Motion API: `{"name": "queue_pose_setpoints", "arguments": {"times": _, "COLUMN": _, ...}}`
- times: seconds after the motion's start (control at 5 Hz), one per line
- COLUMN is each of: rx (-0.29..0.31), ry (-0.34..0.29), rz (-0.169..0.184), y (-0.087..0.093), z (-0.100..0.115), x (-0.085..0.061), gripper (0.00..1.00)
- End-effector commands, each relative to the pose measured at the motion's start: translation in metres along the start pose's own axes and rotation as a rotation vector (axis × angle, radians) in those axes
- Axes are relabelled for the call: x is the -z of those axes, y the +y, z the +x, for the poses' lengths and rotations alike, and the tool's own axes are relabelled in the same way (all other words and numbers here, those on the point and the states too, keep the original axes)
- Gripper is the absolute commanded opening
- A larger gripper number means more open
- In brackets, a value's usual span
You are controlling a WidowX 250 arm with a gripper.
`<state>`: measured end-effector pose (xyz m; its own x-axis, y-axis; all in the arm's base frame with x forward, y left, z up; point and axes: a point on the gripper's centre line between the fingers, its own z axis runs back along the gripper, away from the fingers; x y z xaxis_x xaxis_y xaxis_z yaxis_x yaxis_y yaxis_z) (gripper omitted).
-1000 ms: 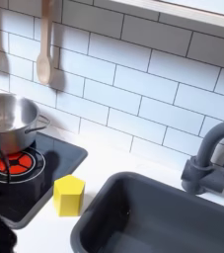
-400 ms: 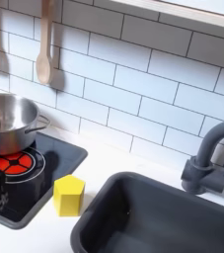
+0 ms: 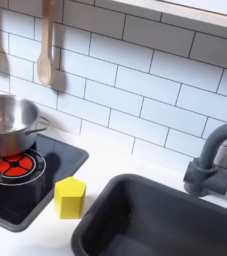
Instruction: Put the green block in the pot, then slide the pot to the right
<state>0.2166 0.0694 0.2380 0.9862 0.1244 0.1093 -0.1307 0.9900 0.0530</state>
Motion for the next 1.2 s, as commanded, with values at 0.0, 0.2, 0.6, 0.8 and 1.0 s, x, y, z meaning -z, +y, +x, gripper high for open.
{"name": "queue_pose_setpoints", "arguments": {"times": 0.0, "rx": -0.023, "ry": -0.007, "rz": 0.016, "y": 0.014, "z": 0.030, "x": 0.007, "gripper": 1.00}}
{"name": "queue_pose_setpoints", "arguments": {"times": 0.2, "rx": -0.035, "ry": -0.003, "rz": 0.025, "y": 0.019, "z": 0.042, "x": 0.010, "gripper": 1.00}}
{"name": "queue_pose_setpoints", "arguments": {"times": 0.6, "rx": -0.068, "ry": -0.004, "rz": 0.036, "y": 0.042, "z": 0.065, "x": 0.013, "gripper": 1.00}}
{"name": "queue_pose_setpoints", "arguments": {"times": 0.8, "rx": -0.076, "ry": -0.001, "rz": 0.043, "y": 0.056, "z": 0.074, "x": 0.017, "gripper": 1.00}}
{"name": "queue_pose_setpoints", "arguments": {"times": 1.0, "rx": -0.068, "ry": -0.004, "rz": 0.052, "y": 0.068, "z": 0.084, "x": 0.021, "gripper": 1.00}}
